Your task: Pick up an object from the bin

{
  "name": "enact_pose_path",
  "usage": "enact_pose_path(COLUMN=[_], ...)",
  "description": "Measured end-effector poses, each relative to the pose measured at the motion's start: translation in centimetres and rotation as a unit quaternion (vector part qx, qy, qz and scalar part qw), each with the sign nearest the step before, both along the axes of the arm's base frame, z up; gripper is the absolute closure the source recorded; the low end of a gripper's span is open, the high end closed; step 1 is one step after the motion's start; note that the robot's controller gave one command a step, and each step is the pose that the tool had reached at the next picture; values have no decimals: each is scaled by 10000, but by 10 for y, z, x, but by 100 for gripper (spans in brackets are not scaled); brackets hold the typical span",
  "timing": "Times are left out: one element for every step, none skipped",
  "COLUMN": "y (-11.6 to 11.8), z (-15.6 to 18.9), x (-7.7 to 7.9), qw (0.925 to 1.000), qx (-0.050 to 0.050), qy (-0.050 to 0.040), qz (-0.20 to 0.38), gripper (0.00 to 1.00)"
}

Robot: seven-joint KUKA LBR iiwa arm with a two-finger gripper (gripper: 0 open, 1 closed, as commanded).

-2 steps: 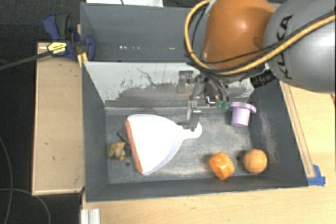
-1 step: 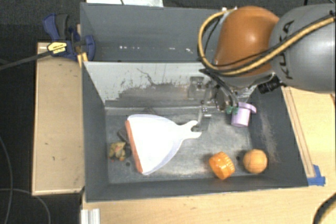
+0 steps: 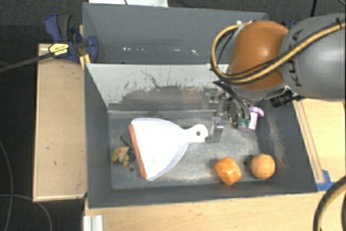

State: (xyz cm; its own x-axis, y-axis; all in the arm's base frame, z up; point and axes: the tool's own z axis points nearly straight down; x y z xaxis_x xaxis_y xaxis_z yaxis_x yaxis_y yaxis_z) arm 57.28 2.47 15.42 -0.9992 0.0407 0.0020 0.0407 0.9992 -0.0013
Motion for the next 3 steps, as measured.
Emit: enact_pose_path(y=[3,12,22], z=[0,-31,-61], x=[-10,-8,-9], qw=[9971,9985,9881], qx=[9,11,7], qy=[-18,-43,0], qz=[-763,-554,-1536], gripper=[0,0,100])
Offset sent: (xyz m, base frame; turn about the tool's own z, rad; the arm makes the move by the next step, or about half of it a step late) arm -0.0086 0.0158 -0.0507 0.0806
